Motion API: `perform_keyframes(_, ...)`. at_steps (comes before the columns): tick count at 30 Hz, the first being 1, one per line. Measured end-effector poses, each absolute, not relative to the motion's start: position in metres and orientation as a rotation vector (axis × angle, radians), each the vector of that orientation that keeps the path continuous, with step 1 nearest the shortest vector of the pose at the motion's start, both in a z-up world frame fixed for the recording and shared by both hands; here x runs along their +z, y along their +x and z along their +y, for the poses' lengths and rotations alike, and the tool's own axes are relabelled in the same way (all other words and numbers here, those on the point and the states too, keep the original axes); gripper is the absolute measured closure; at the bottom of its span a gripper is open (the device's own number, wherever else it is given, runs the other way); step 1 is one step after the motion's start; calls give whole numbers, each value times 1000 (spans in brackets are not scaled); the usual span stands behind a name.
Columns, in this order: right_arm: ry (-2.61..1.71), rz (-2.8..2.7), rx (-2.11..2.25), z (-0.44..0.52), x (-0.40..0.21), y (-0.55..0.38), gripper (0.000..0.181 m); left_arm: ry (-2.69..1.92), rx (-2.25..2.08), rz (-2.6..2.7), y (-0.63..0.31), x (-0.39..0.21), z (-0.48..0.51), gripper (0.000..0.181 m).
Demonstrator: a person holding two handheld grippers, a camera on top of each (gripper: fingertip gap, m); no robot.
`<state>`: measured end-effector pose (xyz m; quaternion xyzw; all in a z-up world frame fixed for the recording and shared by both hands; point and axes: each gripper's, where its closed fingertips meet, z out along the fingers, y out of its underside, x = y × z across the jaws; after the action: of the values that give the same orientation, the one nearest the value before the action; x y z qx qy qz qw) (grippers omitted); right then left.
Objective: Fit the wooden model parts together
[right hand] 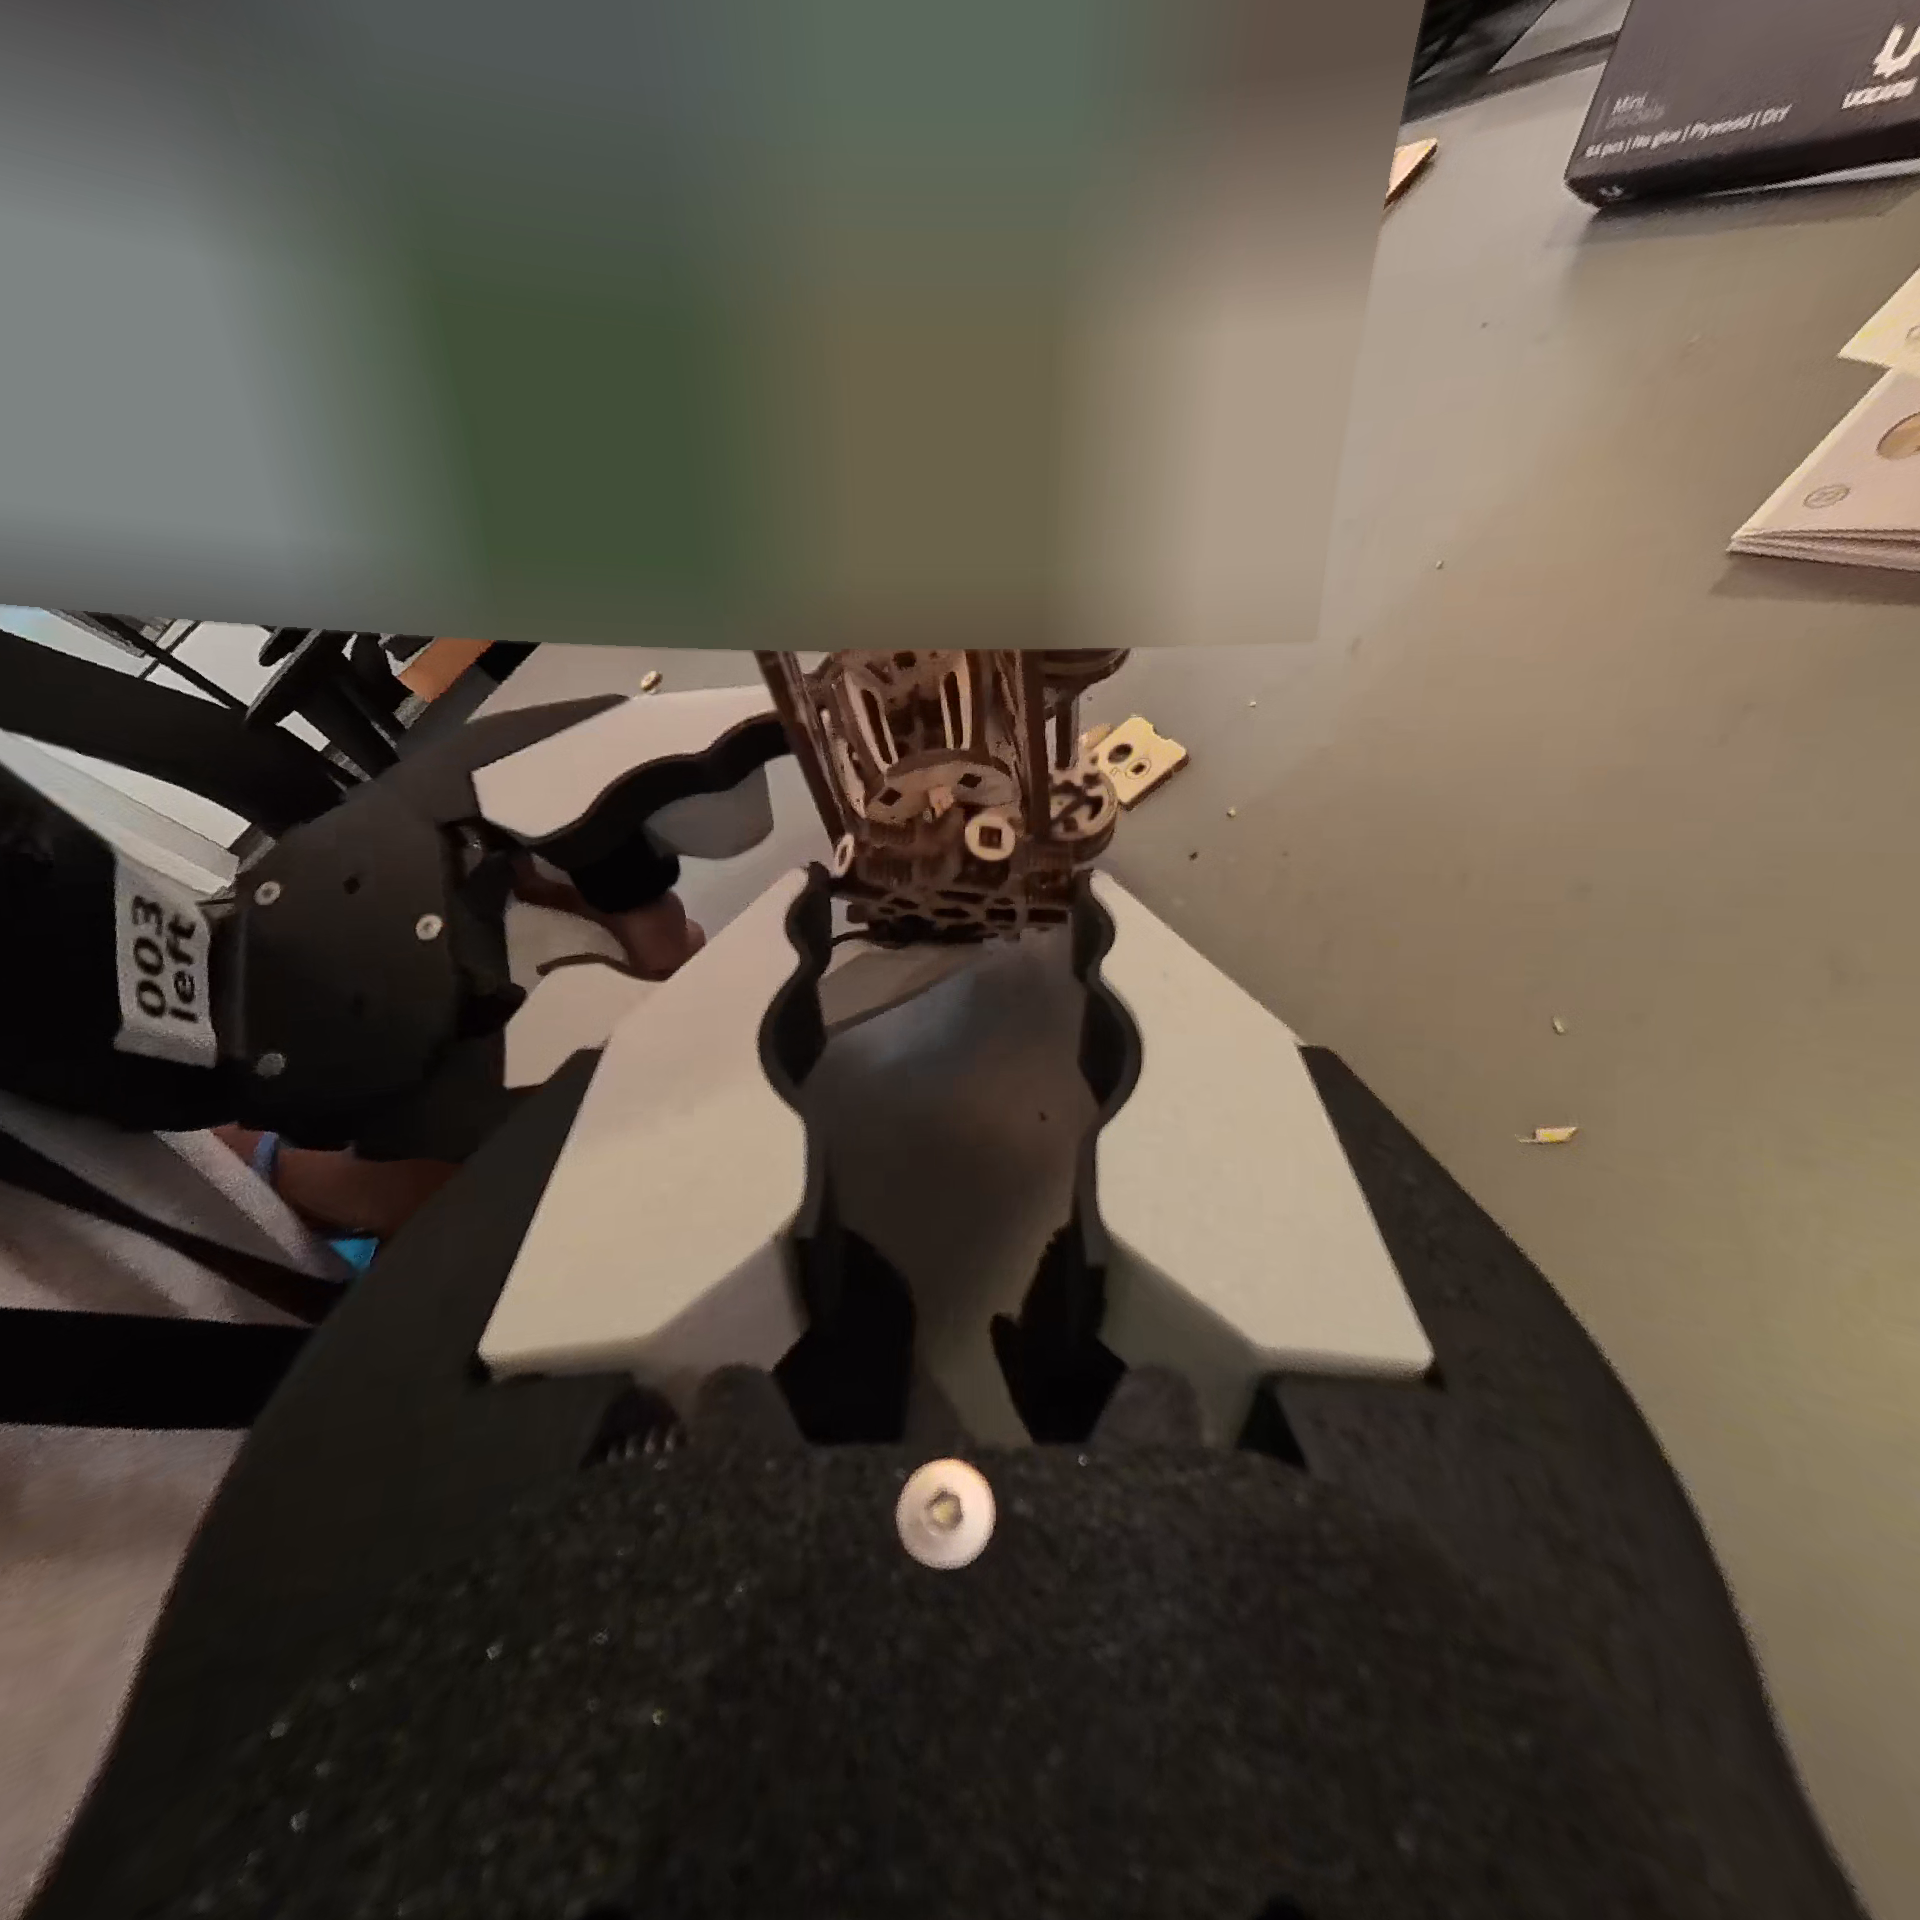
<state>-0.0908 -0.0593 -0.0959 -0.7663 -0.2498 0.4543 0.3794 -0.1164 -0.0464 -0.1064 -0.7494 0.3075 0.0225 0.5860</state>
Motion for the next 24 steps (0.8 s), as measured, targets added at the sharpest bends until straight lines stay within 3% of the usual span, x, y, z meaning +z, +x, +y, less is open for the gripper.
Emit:
perform_keyframes(9, -1877, -707, 1365, -55, -84, -74, 135, -1524, 281, 1102, -134, -114, -37, 121)
perform_keyframes(12, -1836, -865, 1285, -43, -77, -59, 148, -1337, 374, 1343, -132, -124, -42, 122)
perform_keyframes(20, -1783, -1134, 1319, -38, -67, -87, 130, -1017, 521, 1619, -119, -123, -47, 122)
perform_keyframes(24, -1803, -1317, 1160, -46, -82, -103, 136, -951, 579, 1662, -112, -124, -55, 122)
